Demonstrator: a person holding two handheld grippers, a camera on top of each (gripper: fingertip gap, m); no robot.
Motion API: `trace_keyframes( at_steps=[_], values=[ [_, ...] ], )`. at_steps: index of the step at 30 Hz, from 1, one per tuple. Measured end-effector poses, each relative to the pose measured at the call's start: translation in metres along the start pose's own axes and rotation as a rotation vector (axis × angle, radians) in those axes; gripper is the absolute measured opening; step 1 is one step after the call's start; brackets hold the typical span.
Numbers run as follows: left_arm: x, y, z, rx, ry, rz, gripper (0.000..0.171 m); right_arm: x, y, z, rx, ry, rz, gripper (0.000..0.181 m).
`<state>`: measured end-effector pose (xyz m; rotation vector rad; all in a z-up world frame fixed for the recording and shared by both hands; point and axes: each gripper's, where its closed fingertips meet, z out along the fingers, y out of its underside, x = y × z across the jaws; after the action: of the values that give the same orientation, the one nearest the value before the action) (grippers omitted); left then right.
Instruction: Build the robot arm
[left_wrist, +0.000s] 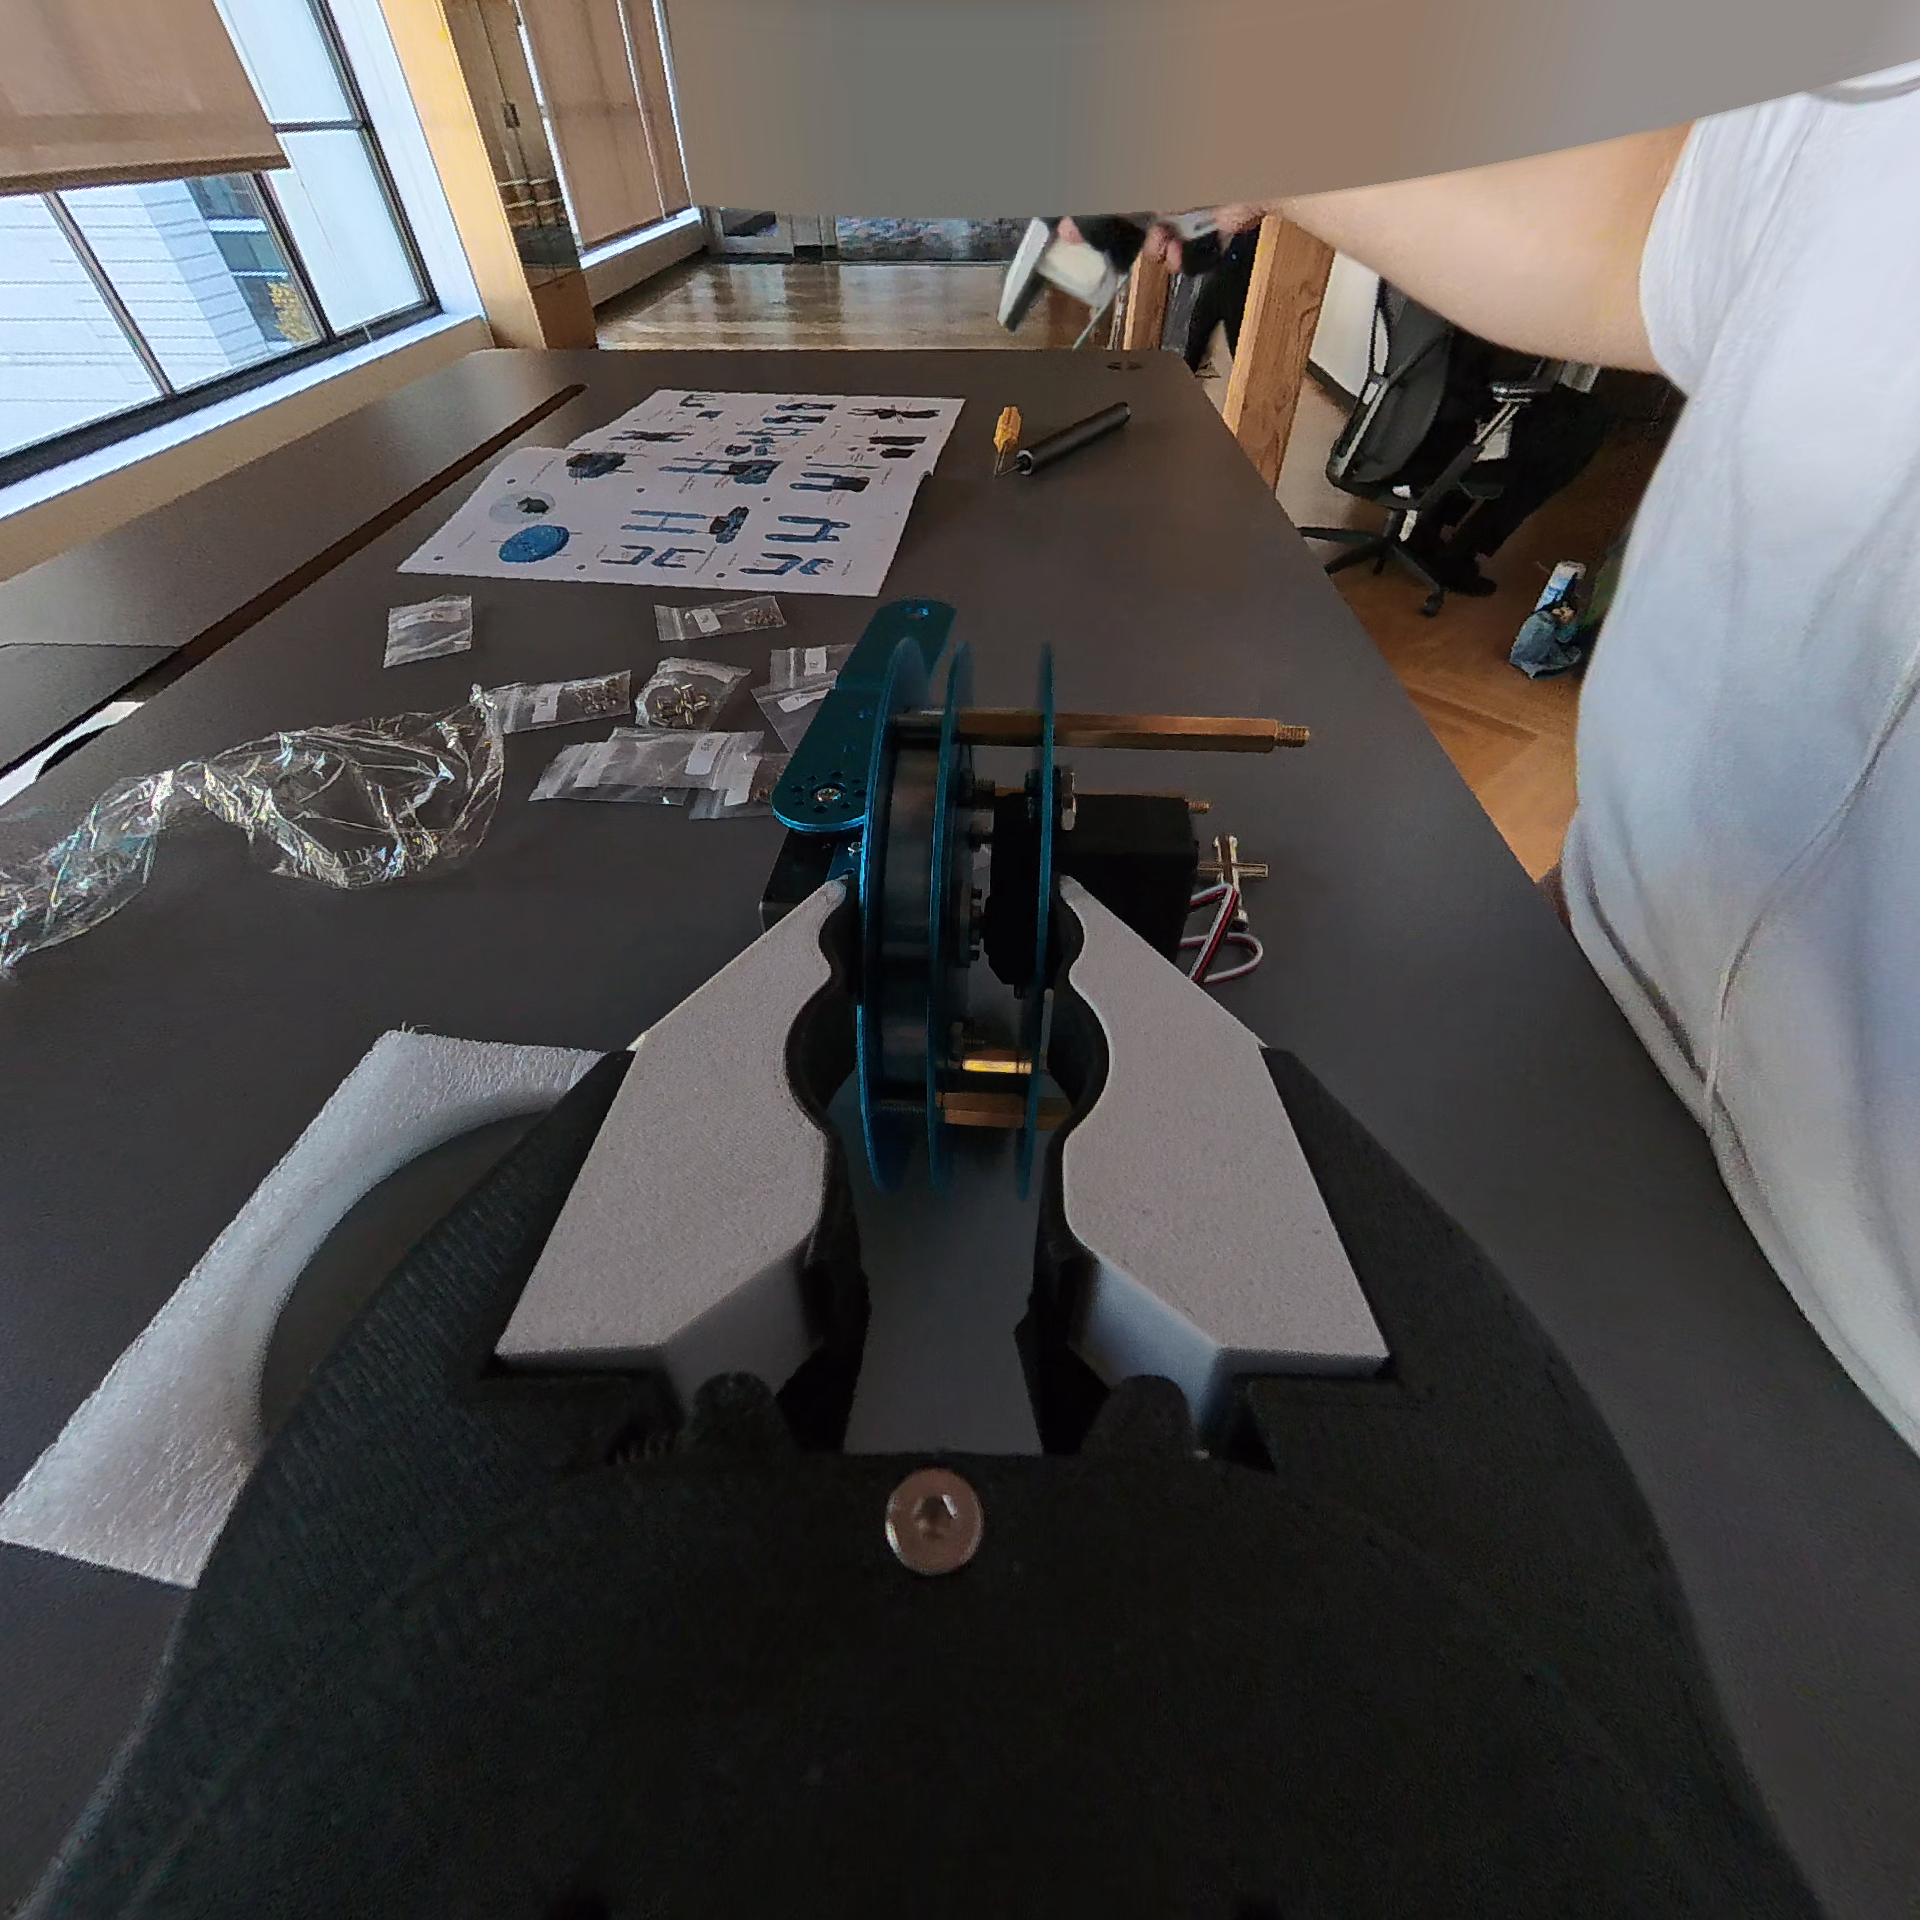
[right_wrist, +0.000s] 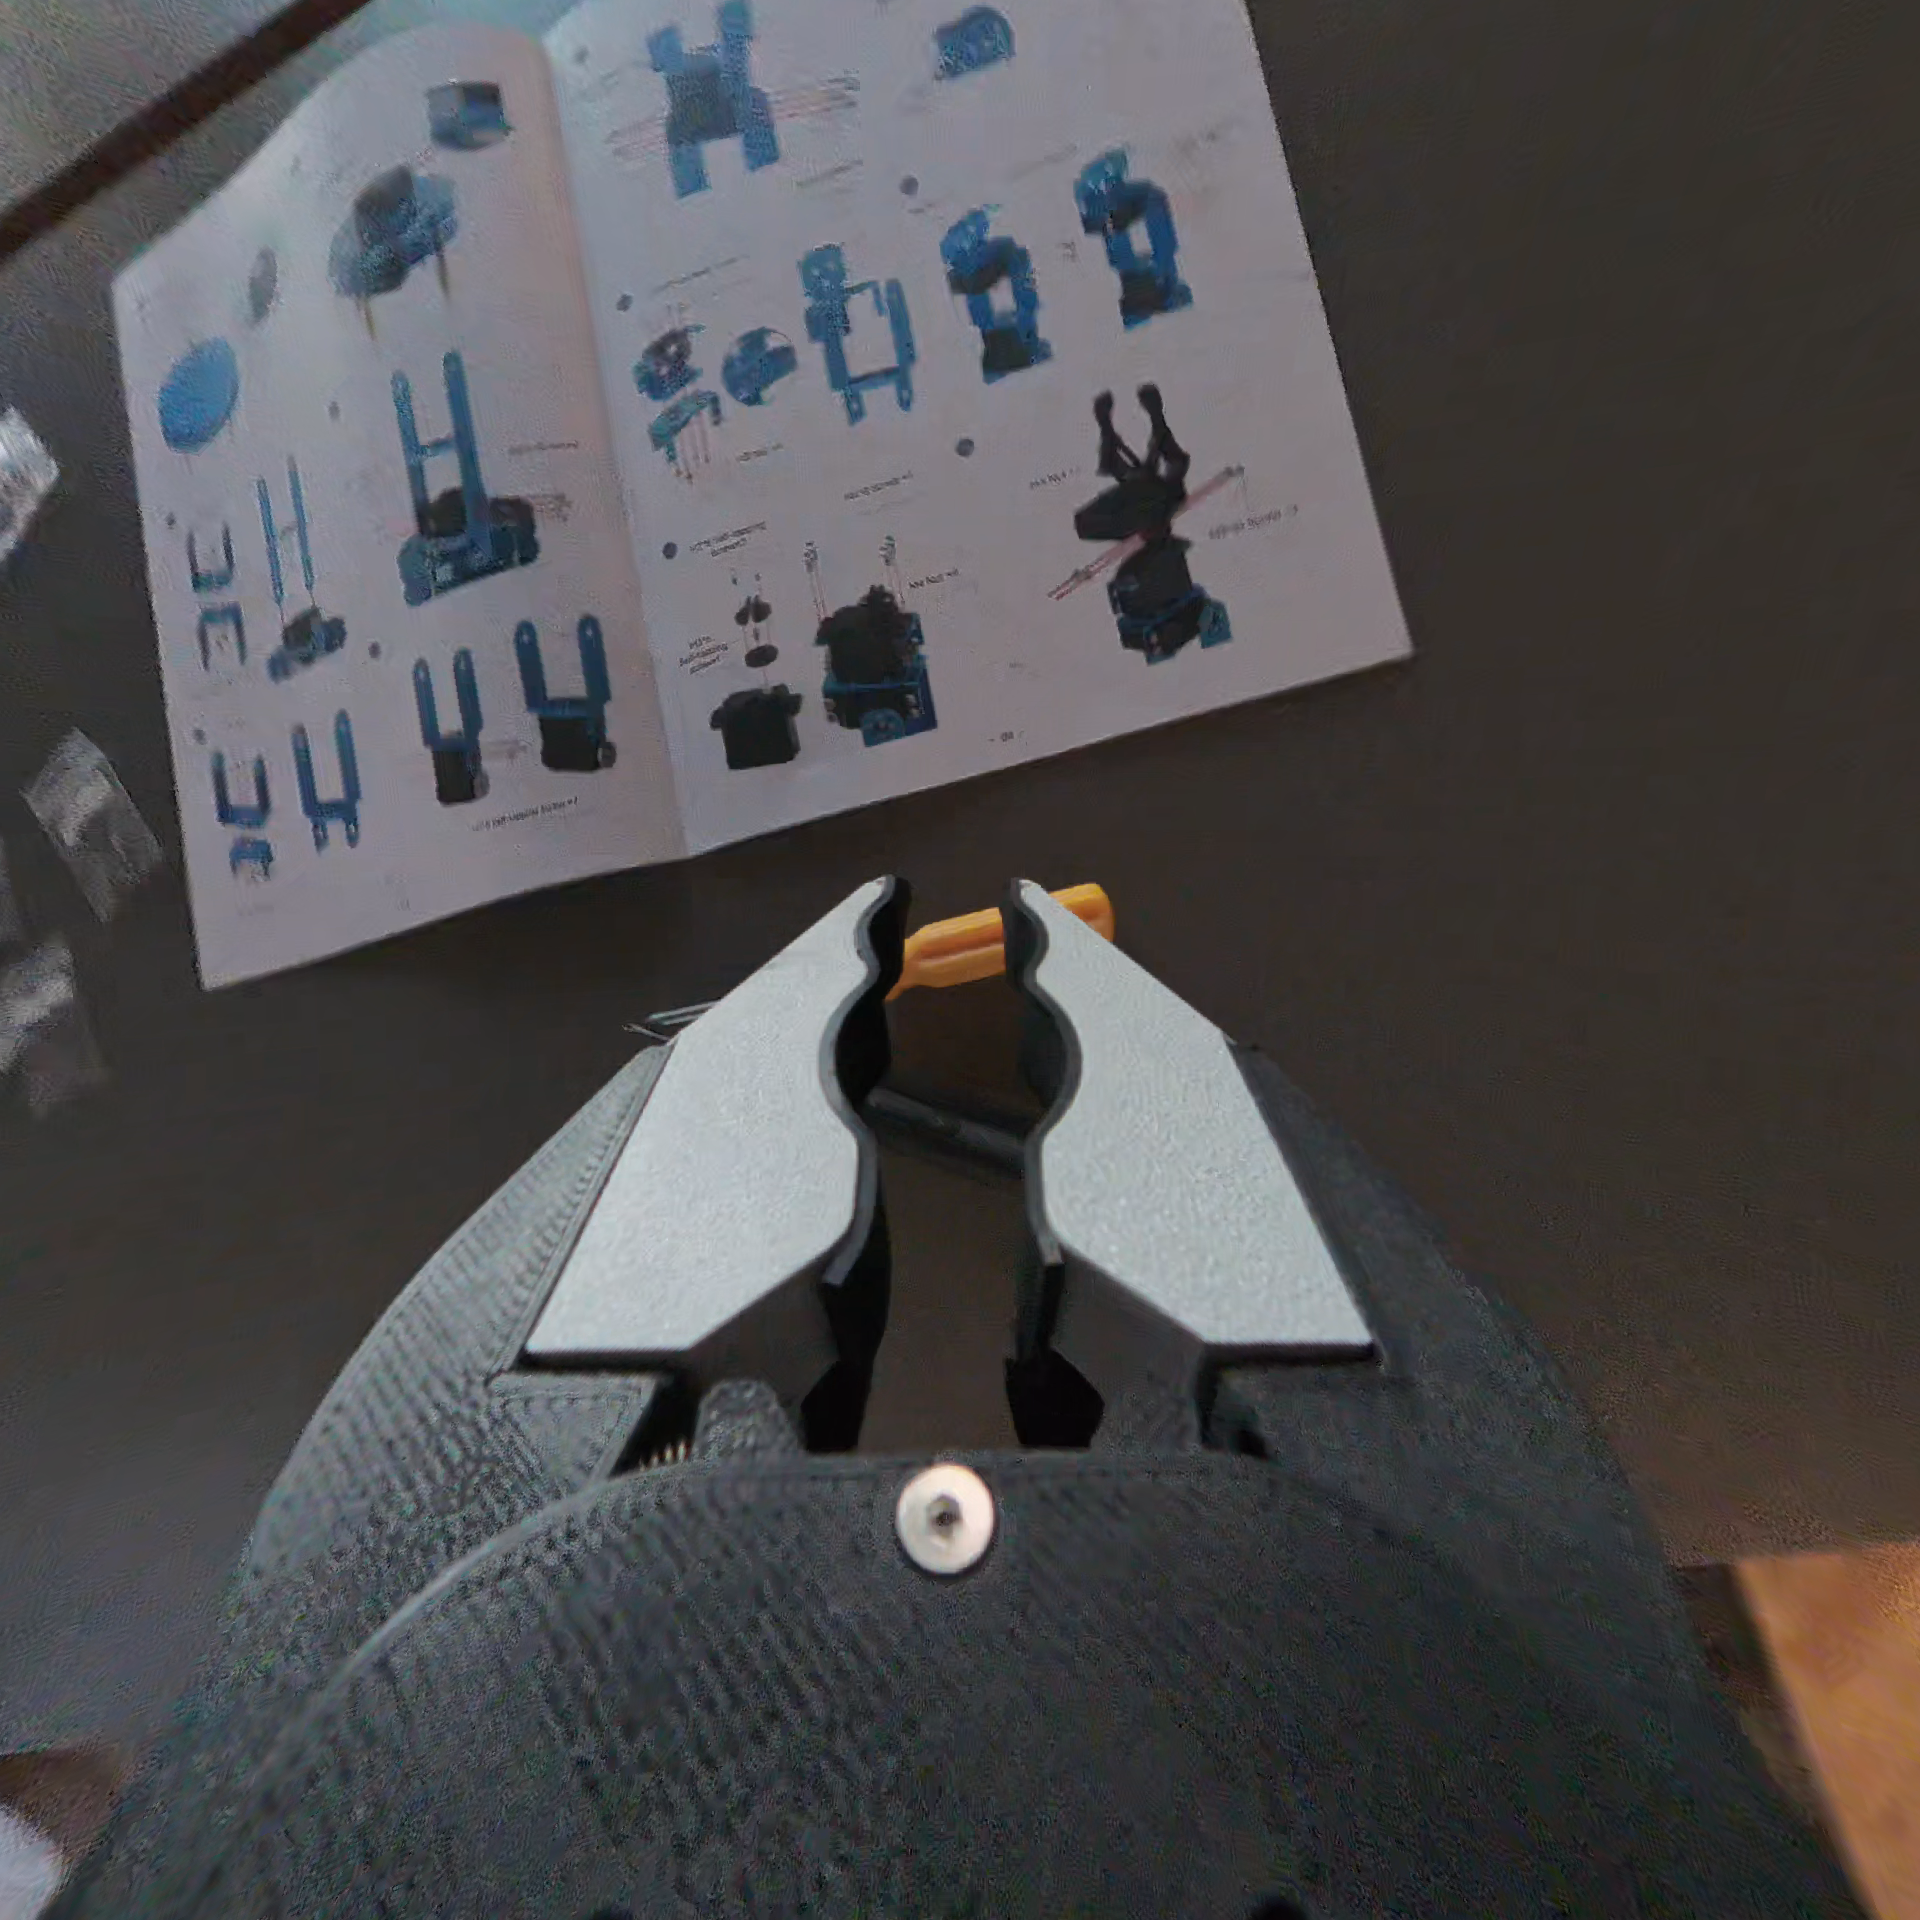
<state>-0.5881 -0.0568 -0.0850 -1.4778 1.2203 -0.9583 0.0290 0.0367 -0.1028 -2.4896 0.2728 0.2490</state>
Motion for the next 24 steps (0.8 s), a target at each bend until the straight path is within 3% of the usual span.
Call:
trace_keyframes(
  at_steps=[2,4,6,8,16,20,24],
  values=[
    [0.0,-0.001,0.001,0.004,-0.008,0.001,0.033,0.027,0.01,0.012,-0.04,0.103,0.13,0.018],
    [0.001,-0.001,0.002,0.002,-0.016,0.004,0.033,0.04,0.018,0.02,-0.087,0.158,0.242,0.032],
    [0.001,-0.001,0.001,-0.002,-0.022,0.004,0.033,0.027,0.019,0.028,-0.133,0.063,0.392,0.046],
    [0.001,0.0,0.0,-0.002,-0.029,0.006,0.033,0.024,0.024,0.031,-0.201,0.083,0.462,0.048],
    [0.001,0.003,-0.003,-0.007,-0.039,0.013,0.033,0.015,0.051,0.051,-0.467,0.302,0.535,0.036],
    [0.001,0.002,-0.002,-0.003,-0.034,0.023,0.033,0.022,0.051,0.054,-0.494,0.399,0.545,0.026],
    [0.001,0.003,-0.003,-0.001,-0.031,0.024,0.033,0.024,0.047,0.055,-0.425,0.367,0.611,0.019]
  ],
)
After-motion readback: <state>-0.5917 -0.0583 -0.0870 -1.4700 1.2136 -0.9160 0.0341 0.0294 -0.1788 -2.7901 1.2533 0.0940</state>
